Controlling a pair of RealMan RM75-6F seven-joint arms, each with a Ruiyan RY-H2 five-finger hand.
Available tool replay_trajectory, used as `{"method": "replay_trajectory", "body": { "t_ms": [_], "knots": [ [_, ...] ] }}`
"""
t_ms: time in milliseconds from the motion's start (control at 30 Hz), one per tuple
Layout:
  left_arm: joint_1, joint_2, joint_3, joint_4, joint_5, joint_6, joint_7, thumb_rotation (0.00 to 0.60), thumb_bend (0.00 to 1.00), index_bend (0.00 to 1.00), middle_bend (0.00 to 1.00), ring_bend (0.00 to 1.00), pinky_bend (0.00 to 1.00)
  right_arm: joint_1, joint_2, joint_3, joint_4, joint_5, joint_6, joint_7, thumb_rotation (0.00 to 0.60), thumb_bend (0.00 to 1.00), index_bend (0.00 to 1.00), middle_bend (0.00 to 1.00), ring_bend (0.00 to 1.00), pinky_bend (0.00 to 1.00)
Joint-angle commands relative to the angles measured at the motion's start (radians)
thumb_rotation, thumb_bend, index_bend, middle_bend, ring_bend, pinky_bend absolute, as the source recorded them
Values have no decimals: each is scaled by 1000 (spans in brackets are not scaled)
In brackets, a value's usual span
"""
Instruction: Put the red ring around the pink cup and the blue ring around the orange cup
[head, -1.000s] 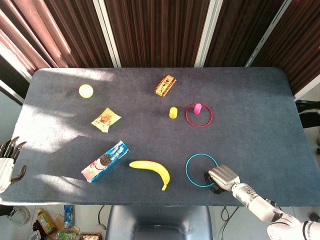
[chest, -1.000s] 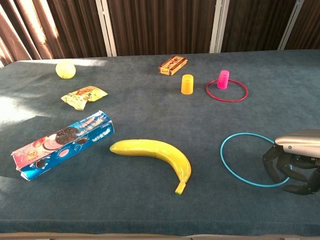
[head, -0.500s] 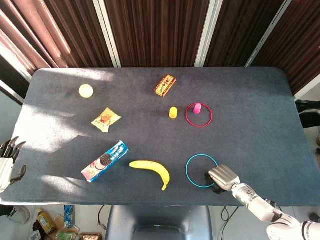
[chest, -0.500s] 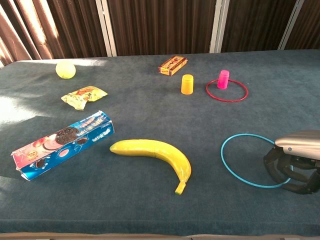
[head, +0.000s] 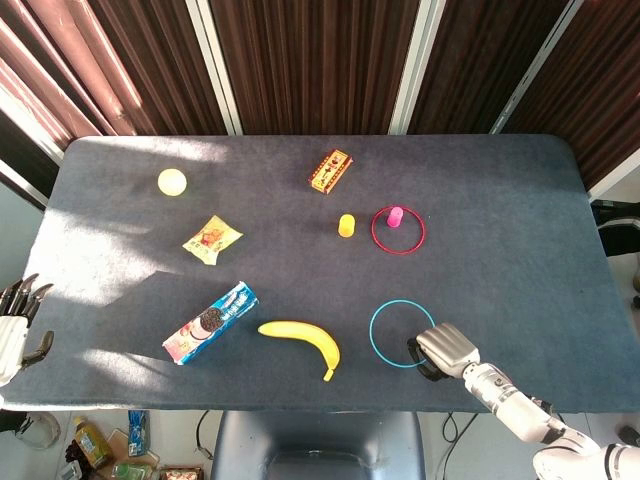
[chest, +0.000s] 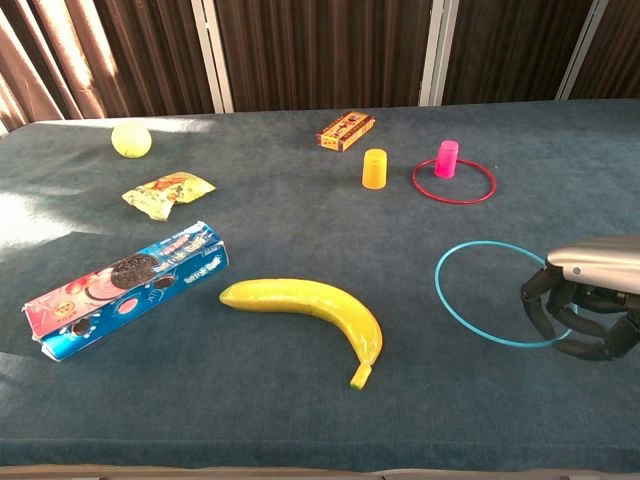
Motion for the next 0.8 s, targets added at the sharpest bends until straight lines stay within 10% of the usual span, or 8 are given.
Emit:
{"method": "replay_trajectory", "body": {
  "t_ms": [33, 433, 800],
  "knots": [
    [0, 0, 0, -1, 1, 1, 2, 600, 398, 141, 0, 0, 148, 5, 11, 37, -10, 0, 33, 10, 600, 611, 809, 895, 1000, 1000],
    [1, -3, 9, -6, 20, 10, 16, 600, 399, 141, 0, 0, 148, 160, -126, 244, 219, 212, -65, 14, 600, 611, 812, 894, 1000, 1000],
    [5, -8, 21, 15, 38, 14, 2, 600, 396, 141, 0, 0, 148, 317, -345, 328, 552, 270, -157, 45, 600, 611, 813, 895, 1000, 1000]
  ]
}}
